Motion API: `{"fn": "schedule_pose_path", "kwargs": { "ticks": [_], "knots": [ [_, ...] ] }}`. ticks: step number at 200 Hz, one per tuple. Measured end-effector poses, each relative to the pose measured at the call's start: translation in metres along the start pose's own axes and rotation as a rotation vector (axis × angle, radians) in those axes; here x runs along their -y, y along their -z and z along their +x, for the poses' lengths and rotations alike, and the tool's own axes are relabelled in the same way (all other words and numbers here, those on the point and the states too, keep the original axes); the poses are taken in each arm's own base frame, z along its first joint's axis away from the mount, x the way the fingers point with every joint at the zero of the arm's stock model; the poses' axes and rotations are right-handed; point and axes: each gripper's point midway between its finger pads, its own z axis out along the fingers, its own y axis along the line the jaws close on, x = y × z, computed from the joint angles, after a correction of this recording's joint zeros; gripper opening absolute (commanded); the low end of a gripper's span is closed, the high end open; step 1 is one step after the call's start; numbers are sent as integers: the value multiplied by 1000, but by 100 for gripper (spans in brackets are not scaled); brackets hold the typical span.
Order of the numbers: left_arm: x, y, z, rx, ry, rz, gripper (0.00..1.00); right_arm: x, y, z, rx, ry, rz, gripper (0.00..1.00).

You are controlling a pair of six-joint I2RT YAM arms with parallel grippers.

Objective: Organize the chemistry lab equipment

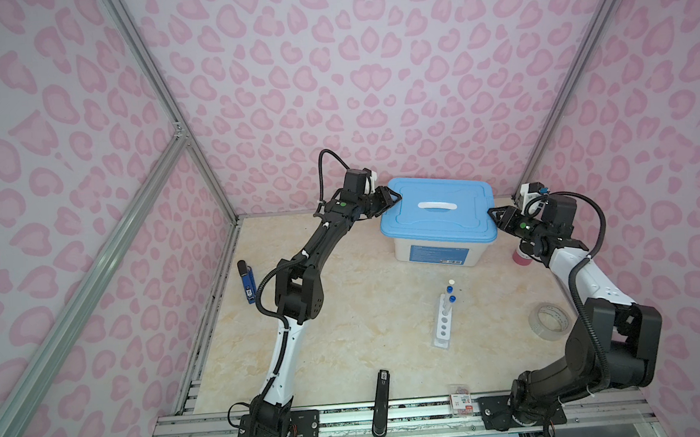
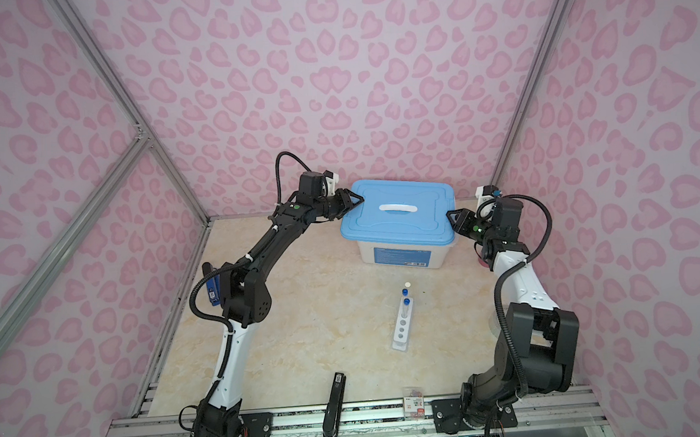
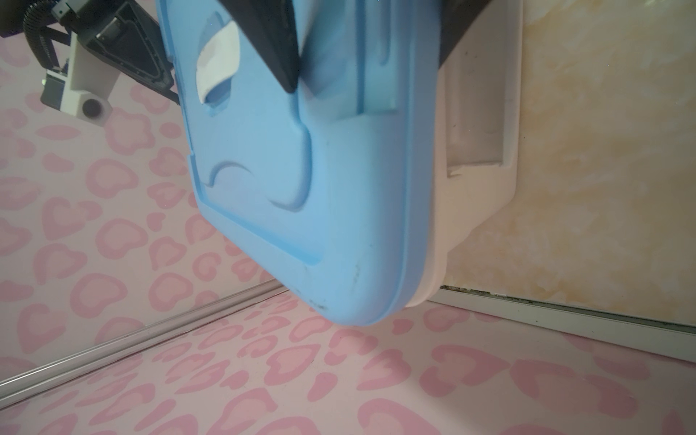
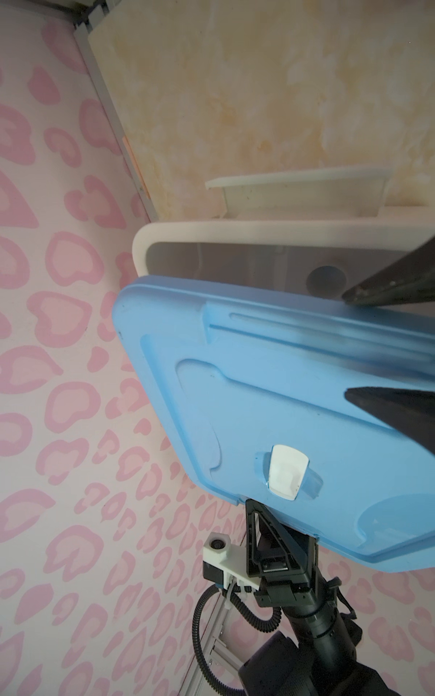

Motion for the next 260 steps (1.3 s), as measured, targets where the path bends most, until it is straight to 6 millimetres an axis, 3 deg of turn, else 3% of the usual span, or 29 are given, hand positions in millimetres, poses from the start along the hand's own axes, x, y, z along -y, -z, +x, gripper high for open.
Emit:
{"fn": "schedule_pose_path", "kwargs": {
  "ticks": [260],
  "knots": [
    [1, -30, -8, 83, -113, 34, 54, 36, -22, -7, 7, -43, 13, 36]
  ]
}}
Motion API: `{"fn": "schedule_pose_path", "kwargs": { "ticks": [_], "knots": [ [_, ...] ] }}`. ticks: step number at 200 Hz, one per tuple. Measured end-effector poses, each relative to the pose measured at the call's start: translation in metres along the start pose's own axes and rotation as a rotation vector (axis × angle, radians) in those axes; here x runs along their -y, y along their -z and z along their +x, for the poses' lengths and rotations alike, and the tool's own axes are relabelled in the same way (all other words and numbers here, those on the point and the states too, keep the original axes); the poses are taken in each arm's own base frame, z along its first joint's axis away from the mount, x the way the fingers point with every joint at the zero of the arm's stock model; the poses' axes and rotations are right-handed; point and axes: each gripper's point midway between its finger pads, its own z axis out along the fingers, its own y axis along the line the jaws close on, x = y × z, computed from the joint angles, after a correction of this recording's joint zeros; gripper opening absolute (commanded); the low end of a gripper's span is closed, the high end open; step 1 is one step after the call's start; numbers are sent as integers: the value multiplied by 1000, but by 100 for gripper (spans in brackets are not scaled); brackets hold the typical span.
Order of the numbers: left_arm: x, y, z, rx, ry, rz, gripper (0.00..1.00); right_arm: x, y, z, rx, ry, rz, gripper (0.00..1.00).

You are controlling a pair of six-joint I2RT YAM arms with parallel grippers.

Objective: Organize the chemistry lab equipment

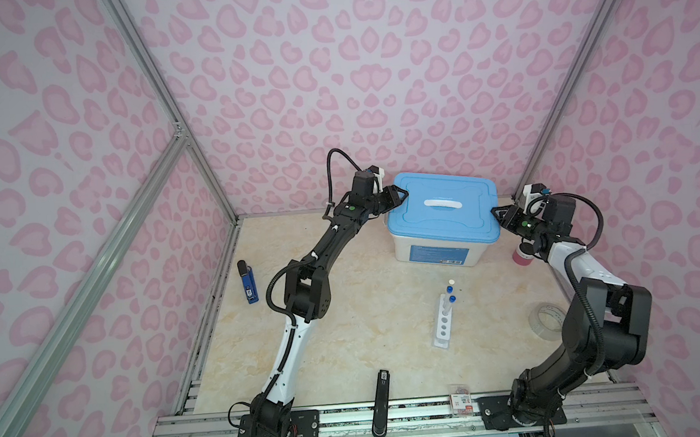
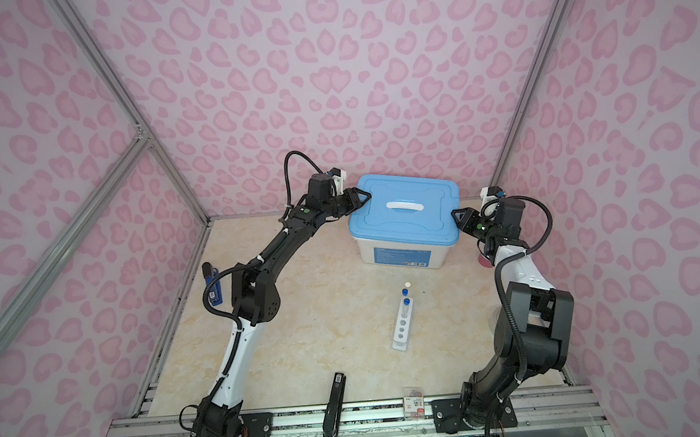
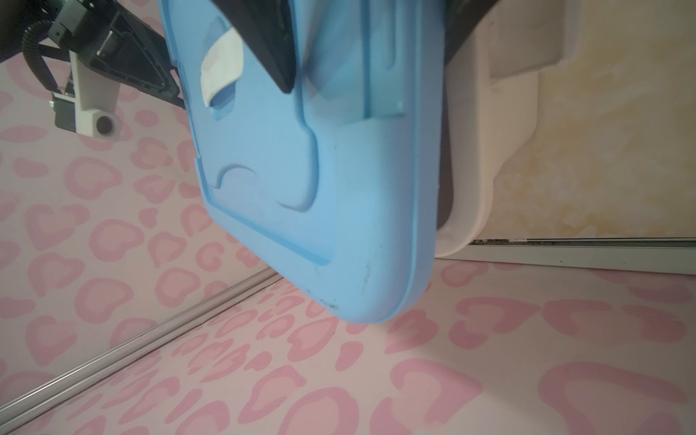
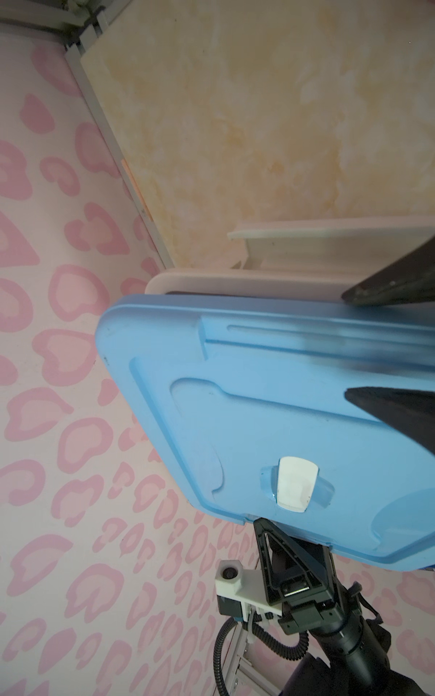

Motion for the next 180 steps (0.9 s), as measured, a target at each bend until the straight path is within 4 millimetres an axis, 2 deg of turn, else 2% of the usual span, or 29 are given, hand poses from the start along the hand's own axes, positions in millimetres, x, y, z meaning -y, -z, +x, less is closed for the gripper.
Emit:
{"fn": "schedule_pose_path", "kwargs": {
  "ticks": [180],
  "knots": [
    [-1, 2, 1, 13, -8, -18, 55, 3, -1, 1, 0, -1, 1, 37]
  ]
}}
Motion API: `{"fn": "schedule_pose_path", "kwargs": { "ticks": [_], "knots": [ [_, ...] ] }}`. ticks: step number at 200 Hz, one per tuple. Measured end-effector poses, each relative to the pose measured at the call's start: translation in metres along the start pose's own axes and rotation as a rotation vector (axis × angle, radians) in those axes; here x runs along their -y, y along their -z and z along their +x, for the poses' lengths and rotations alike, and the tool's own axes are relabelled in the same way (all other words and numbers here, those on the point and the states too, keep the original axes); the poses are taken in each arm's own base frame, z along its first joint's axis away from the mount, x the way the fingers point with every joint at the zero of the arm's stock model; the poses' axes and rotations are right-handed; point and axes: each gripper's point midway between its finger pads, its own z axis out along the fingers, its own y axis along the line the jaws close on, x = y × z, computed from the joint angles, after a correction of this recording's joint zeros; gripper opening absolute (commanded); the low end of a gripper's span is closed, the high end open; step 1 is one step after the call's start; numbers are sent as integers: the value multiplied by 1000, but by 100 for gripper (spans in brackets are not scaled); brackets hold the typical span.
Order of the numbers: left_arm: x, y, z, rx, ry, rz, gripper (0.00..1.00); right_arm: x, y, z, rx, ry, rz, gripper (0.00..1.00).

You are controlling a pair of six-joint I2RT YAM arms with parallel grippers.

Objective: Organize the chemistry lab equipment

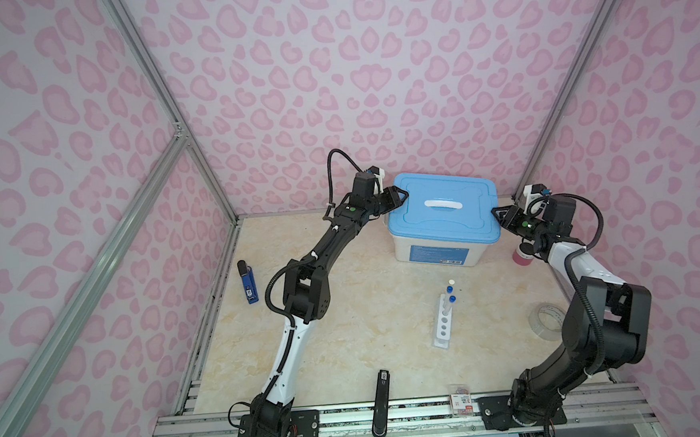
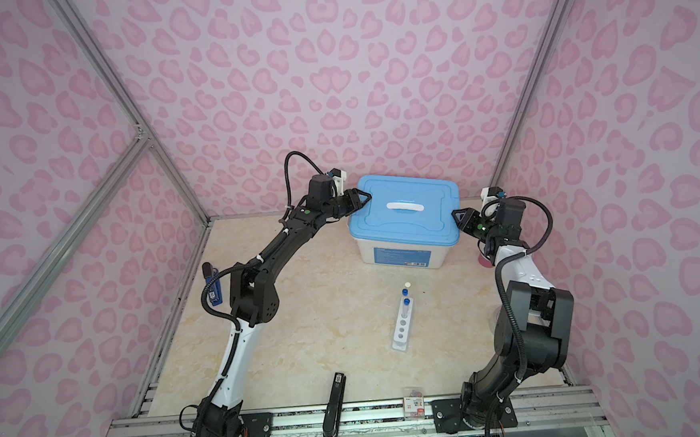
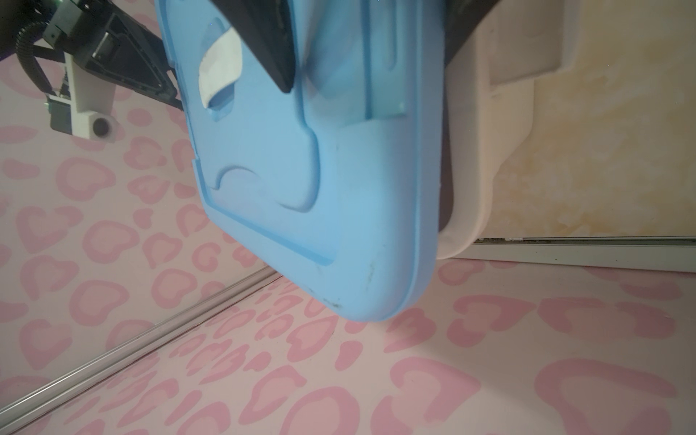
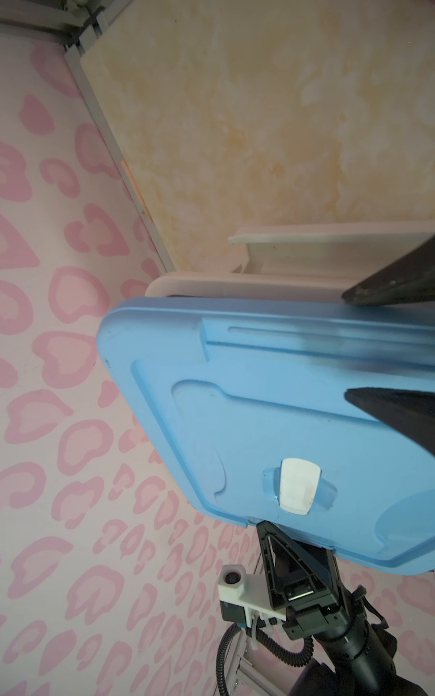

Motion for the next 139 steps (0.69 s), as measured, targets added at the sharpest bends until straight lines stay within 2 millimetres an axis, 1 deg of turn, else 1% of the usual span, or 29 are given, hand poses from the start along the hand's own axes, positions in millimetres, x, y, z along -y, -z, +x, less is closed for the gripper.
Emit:
{"fn": "schedule_pose_path", "kwargs": {
  "ticks": [33, 83, 139],
  "knots": [
    [1, 0, 0, 1, -1, 2, 57, 1, 0, 0, 1, 7, 4, 36],
    [2, 2, -3, 10, -2, -8, 64, 4, -2, 2, -4, 4, 9, 36],
    [4, 8, -3, 12, -17, -49, 68, 4, -2, 2, -5, 4, 10, 33]
  ]
}}
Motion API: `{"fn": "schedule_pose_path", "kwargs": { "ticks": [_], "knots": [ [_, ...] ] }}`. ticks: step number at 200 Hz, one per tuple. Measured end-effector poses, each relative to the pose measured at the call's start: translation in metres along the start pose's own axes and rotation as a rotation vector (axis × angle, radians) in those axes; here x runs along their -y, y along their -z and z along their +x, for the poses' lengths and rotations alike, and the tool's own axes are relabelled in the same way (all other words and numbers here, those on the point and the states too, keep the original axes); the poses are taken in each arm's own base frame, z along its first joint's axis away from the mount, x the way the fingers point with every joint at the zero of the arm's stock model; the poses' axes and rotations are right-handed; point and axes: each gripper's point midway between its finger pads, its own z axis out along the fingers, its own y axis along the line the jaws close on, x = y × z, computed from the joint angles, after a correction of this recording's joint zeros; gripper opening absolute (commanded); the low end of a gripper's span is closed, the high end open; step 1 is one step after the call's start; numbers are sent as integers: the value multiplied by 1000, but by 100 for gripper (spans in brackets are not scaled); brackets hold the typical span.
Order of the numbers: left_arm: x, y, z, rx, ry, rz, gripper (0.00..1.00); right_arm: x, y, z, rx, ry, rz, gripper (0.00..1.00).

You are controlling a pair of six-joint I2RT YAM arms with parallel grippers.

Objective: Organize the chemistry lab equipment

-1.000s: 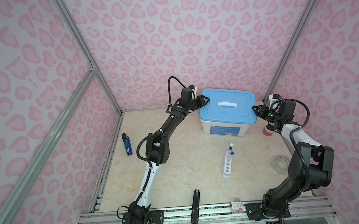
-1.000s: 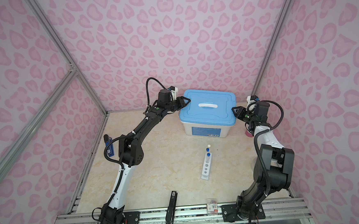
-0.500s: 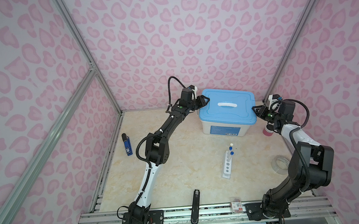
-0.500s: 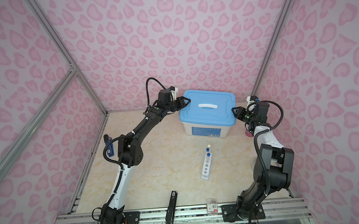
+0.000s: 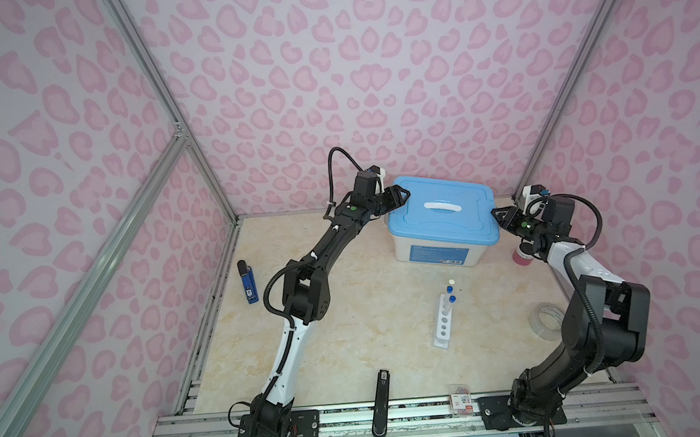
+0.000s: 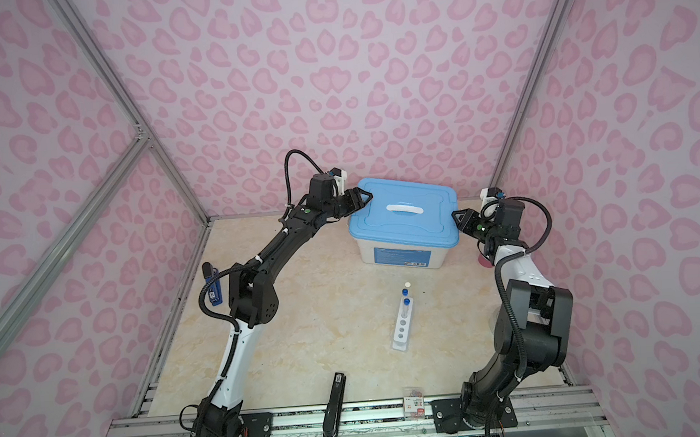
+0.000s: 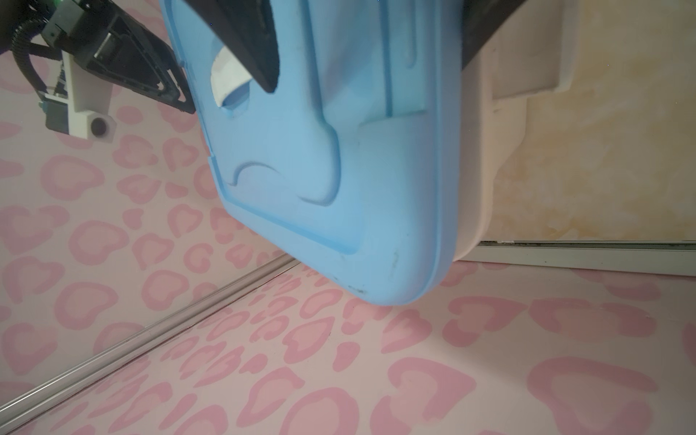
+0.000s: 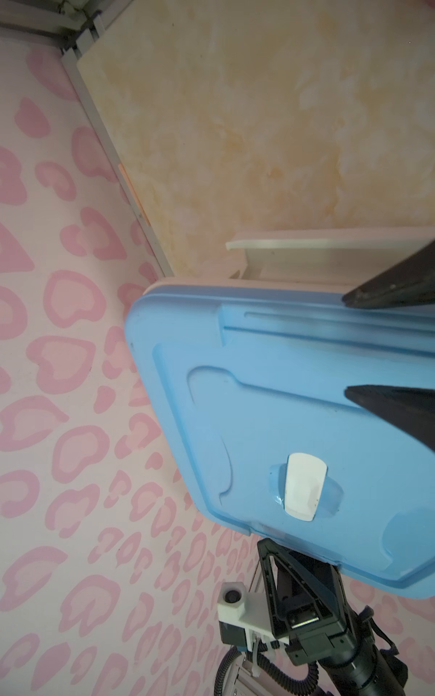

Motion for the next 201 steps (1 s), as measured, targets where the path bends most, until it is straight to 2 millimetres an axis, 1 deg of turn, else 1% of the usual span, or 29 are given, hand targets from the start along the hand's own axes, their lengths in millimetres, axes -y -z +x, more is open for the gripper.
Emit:
{"fn": "schedule_pose_path", "kwargs": {
  "ticks": [80, 103, 140, 164, 182, 201],
  "knots": [
    [-6, 3, -4, 24, -25, -49, 69, 3, -2, 1, -3, 3, 5, 32],
    [-7, 5, -6, 28, -33, -69, 69, 1, -1, -1, -1, 5, 4, 32],
    [-21, 8, 2, 2, -32, -133, 70, 1, -1, -2, -4, 4, 6, 33],
    [-32, 8, 4, -6, -46, -163, 70, 3, -1, -1, -11, 10, 21, 37],
    [-33, 8, 4, -5, -57, -164, 70, 6, 0, 2, -19, 15, 40, 41],
    [-34, 8, 4, -3, -66, -166, 70, 5, 2, -1, -19, 28, 53, 44]
  ]
}}
